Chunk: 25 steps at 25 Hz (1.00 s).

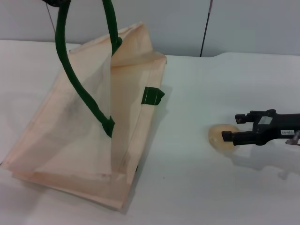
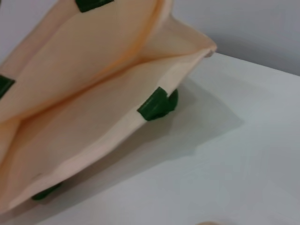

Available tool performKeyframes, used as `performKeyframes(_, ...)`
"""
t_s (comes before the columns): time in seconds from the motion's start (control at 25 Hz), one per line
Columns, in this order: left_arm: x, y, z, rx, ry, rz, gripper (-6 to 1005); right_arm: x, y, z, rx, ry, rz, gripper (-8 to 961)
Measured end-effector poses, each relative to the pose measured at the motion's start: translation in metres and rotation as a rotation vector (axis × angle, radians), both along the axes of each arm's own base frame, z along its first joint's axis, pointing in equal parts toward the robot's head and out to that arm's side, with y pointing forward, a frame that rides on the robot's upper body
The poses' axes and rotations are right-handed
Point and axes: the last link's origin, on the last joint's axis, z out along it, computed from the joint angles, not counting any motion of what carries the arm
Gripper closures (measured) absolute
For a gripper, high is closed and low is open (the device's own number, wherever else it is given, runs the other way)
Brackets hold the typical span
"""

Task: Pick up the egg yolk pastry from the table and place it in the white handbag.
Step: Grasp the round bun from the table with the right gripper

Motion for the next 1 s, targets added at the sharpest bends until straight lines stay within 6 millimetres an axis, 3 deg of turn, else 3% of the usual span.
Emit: performKeyframes(1.0, 0.011, -0.012, 0.012, 0.018, 0.011, -0.024, 875, -0.001, 0.007, -0.037, -0.021, -0.107, -0.04, 70)
